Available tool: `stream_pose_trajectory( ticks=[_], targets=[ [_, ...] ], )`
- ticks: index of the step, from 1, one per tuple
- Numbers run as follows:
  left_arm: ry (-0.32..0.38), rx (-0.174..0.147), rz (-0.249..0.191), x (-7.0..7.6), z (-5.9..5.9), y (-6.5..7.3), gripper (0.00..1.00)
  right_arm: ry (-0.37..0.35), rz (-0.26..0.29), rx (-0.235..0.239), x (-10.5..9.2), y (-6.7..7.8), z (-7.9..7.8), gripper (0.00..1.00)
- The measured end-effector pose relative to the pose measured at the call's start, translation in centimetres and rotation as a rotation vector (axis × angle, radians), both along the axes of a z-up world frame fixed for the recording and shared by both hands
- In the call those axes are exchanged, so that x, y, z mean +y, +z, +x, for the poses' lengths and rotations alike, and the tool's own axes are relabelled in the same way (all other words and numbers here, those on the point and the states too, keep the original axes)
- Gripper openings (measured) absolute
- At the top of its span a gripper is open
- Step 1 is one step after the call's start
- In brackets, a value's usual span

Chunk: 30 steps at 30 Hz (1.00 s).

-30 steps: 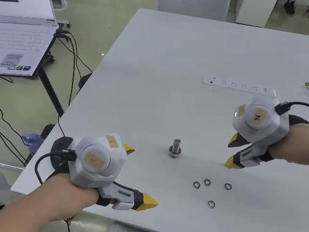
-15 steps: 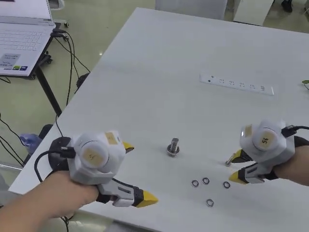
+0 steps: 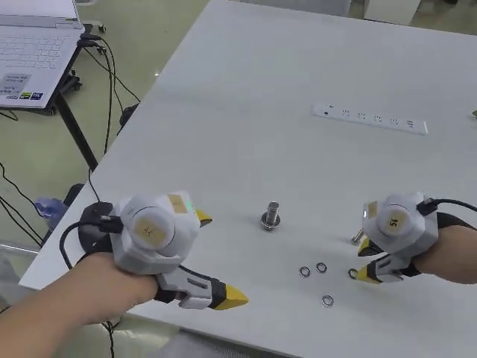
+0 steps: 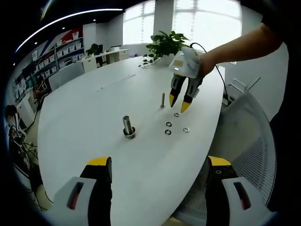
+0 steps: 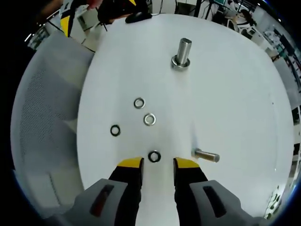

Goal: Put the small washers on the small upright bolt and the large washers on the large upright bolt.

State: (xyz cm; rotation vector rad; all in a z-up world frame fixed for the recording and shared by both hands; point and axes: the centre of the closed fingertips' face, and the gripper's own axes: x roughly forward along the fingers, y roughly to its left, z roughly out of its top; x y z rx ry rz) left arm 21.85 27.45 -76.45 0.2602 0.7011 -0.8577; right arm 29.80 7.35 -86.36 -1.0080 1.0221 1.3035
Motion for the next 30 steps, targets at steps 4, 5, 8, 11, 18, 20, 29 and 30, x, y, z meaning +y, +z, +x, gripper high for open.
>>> stream_pose_trajectory(
  ticks=[4, 5, 8, 11, 18, 20, 29, 30],
  targets=[
    [0.002, 0.000, 0.001, 0.0, 0.0, 0.1, 0.81, -0.003, 0.000, 0.006, -0.3, -0.7, 0.1, 0.25],
    [0.003, 0.000, 0.000, 0.1, 0.0, 0.1, 0.81, -0.004, 0.000, 0.009, -0.4, -0.8, 0.1, 0.24],
    [0.003, -0.001, 0.002, 0.1, 0.0, 0.1, 0.81, -0.005, 0.003, 0.007, -0.5, -0.9, 0.3, 0.23],
    [0.004, -0.001, 0.003, 0.1, 0.1, 0.2, 0.81, -0.012, 0.014, 0.007, -0.3, -0.8, 0.3, 0.23],
    [0.002, 0.004, 0.001, 0.0, 0.0, 0.0, 0.80, 0.002, 0.004, 0.012, 0.1, -1.2, -0.2, 0.22],
    [0.001, 0.006, -0.002, -0.1, 0.1, 0.0, 0.80, -0.003, 0.004, 0.010, 0.1, -1.2, -0.2, 0.22],
    [0.003, 0.004, -0.014, -0.3, 0.3, 0.4, 0.80, 0.010, -0.009, -0.016, 0.1, -1.4, -0.1, 0.18],
    [0.004, 0.002, -0.017, -0.3, 0.4, 0.4, 0.80, 0.012, -0.009, -0.017, 0.1, -1.4, -0.1, 0.18]
  ],
)
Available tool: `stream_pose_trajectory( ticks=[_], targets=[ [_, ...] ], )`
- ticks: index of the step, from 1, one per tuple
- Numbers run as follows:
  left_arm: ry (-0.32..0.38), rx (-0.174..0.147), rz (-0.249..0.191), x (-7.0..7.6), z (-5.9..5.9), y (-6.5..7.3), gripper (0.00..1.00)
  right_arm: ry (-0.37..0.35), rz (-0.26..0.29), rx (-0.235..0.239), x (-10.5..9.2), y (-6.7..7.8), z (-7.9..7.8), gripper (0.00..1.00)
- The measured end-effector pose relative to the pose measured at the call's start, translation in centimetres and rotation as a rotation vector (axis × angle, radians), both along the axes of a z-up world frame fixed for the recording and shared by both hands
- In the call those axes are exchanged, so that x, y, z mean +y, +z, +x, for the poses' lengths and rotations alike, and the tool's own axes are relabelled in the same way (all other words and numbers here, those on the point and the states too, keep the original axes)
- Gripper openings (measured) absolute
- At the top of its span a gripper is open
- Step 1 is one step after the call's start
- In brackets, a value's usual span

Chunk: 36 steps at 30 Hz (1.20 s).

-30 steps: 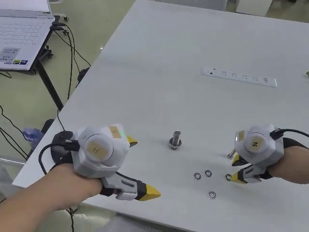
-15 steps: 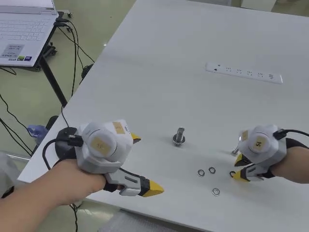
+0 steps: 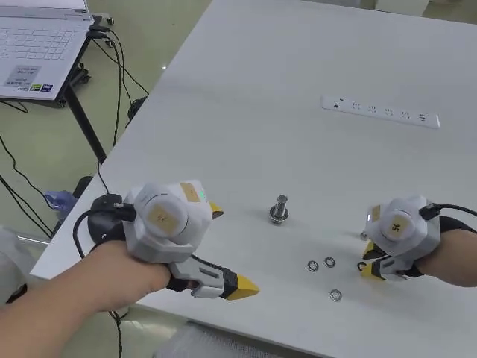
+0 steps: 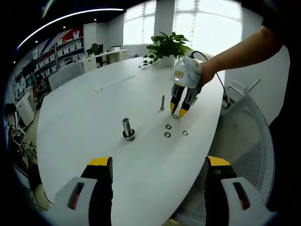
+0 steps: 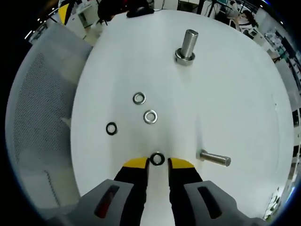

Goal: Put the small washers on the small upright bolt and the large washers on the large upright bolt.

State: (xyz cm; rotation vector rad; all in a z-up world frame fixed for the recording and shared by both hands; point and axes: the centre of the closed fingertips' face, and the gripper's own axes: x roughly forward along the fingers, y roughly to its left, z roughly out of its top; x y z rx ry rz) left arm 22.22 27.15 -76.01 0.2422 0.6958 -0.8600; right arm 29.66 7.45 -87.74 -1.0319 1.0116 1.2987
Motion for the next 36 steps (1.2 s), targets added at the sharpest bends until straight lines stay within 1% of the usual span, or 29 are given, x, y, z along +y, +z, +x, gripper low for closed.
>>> stream_pose_trajectory(
  ticks=[2, 6, 9, 15, 21, 24, 26, 28, 33, 36],
  targets=[
    [0.001, -0.003, 0.000, 0.02, 0.08, 0.01, 0.80, -0.007, -0.002, -0.002, 0.02, 0.00, -0.02, 0.17],
    [-0.002, -0.001, 0.004, 0.01, 0.11, -0.11, 0.79, 0.016, -0.011, -0.014, -0.01, -0.01, -0.28, 0.15],
    [-0.003, -0.005, 0.009, 0.11, 0.14, -0.06, 0.79, -0.003, -0.004, -0.010, -0.02, -0.03, -0.14, 0.15],
    [0.003, -0.009, 0.007, 0.29, 0.11, 0.09, 0.78, 0.001, -0.009, -0.022, -0.02, -0.02, -0.26, 0.15],
    [0.006, -0.008, 0.007, 0.33, -0.12, 0.05, 0.77, -0.035, -0.026, -0.008, 0.01, 0.00, -0.09, 0.13],
    [0.007, -0.010, 0.004, 0.26, -0.26, 0.16, 0.77, -0.052, -0.036, -0.008, -0.02, -0.05, -0.01, 0.12],
    [0.009, -0.012, 0.002, 0.20, -0.34, 0.29, 0.77, -0.061, -0.033, -0.007, -0.02, -0.04, -0.05, 0.12],
    [0.012, -0.016, -0.001, 0.16, -0.37, 0.41, 0.78, -0.091, -0.017, 0.004, -0.04, 0.01, 0.01, 0.11],
    [0.012, -0.022, 0.003, 0.26, -0.50, 0.58, 0.79, -0.066, -0.014, -0.009, -0.08, -0.03, -0.30, 0.11],
    [0.013, -0.022, 0.002, 0.35, -0.62, 0.67, 0.78, -0.081, -0.008, -0.006, -0.28, 0.10, -0.42, 0.11]
  ],
)
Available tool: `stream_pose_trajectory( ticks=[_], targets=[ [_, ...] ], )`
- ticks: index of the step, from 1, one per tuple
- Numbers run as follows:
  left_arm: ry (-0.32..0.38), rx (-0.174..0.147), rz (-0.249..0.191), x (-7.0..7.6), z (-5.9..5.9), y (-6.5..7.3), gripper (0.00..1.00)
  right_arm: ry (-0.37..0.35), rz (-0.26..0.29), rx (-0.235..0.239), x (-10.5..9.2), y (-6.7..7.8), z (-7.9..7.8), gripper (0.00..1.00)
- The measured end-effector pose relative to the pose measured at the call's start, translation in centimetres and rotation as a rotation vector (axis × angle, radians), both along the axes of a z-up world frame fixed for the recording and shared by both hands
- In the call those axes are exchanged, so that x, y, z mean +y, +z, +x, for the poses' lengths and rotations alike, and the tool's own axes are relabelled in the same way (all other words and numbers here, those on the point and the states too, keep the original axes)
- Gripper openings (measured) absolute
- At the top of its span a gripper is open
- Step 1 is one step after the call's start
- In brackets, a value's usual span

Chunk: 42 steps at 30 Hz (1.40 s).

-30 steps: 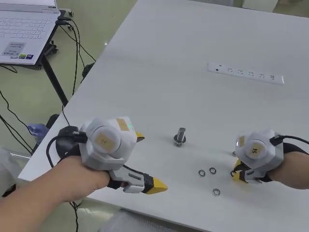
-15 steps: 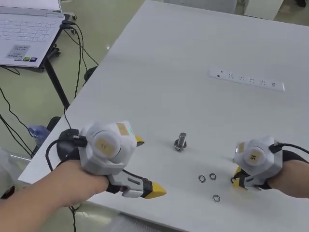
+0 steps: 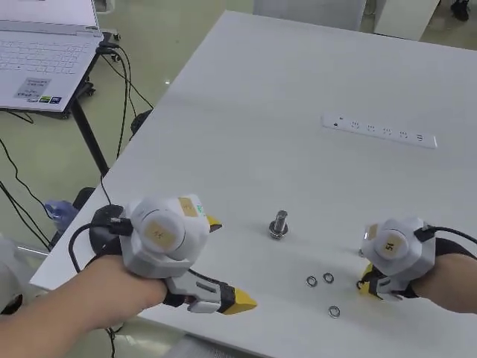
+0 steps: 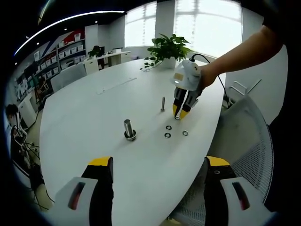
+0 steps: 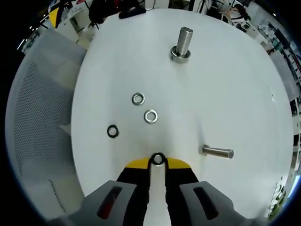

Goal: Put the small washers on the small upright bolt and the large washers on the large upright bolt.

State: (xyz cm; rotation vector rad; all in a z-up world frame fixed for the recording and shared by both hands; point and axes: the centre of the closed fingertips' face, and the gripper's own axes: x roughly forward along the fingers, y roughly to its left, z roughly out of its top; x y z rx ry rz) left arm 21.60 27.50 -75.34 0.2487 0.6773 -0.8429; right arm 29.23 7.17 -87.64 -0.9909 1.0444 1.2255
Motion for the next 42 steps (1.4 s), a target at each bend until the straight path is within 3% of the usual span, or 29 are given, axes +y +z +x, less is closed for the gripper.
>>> stream_pose_trajectory(
  ticks=[9, 18, 23, 34, 42],
  targets=[
    [0.010, 0.012, -0.003, 0.4, -0.7, -0.3, 0.78, -0.053, 0.004, 0.014, -2.0, 1.9, 0.1, 0.11],
    [0.015, 0.011, 0.001, 0.4, -0.9, -0.2, 0.78, -0.084, 0.003, -0.004, -3.7, 4.0, 1.7, 0.11],
    [0.017, 0.011, 0.006, 0.3, -1.1, -0.2, 0.78, -0.061, -0.020, -0.019, -4.1, 5.0, 2.7, 0.11],
    [0.030, 0.019, 0.006, 0.5, -1.3, -0.5, 0.78, -0.066, 0.000, -0.035, -1.9, 7.8, 4.1, 0.11],
    [0.032, 0.019, 0.008, 0.7, -1.1, -0.5, 0.78, -0.052, 0.010, -0.045, -0.3, 8.3, 5.1, 0.11]
  ],
)
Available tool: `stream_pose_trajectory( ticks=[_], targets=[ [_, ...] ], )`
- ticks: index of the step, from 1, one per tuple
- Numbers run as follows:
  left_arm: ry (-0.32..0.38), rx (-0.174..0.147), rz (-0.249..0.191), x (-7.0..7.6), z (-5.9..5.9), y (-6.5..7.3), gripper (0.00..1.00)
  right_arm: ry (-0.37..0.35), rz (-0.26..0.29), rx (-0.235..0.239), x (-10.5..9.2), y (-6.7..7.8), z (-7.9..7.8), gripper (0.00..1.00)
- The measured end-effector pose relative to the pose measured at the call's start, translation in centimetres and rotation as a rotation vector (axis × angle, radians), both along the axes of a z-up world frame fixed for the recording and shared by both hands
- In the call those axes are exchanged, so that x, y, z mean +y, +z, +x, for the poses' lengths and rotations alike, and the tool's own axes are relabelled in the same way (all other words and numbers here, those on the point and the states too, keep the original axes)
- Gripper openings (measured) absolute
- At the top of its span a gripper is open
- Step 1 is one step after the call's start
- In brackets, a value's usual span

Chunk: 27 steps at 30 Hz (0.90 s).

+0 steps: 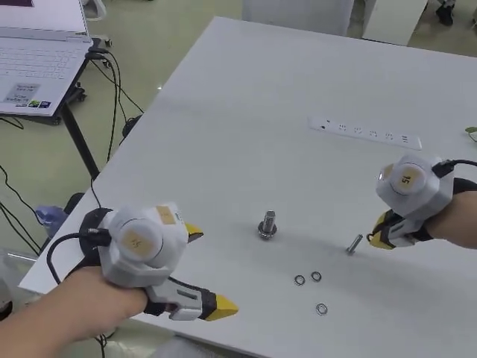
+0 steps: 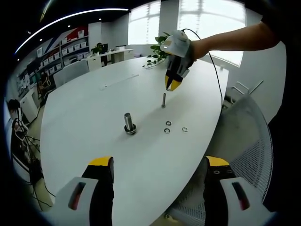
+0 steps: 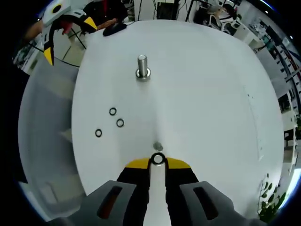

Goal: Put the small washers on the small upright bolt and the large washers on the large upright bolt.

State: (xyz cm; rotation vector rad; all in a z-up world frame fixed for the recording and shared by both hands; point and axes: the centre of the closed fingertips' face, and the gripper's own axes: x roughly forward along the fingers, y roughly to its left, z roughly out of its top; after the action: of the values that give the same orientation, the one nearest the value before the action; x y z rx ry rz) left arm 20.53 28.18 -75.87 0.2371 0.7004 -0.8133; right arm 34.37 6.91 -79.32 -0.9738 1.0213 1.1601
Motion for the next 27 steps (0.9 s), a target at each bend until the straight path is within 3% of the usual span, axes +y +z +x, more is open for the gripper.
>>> stream_pose_trajectory(
  ticks=[14, 19, 27],
  targets=[
    [-0.005, 0.000, -0.004, 0.0, 0.3, -0.2, 0.80, -0.006, 0.006, 0.014, 0.8, -1.1, 0.5, 0.11],
    [0.001, -0.006, -0.023, -0.2, 0.7, 0.1, 0.82, -0.002, -0.003, 0.021, 0.8, -1.6, 0.5, 0.11],
    [-0.018, -0.006, 0.009, -0.1, 0.7, -0.4, 0.84, 0.009, -0.021, 0.019, 0.7, -2.3, 0.8, 0.11]
  ],
)
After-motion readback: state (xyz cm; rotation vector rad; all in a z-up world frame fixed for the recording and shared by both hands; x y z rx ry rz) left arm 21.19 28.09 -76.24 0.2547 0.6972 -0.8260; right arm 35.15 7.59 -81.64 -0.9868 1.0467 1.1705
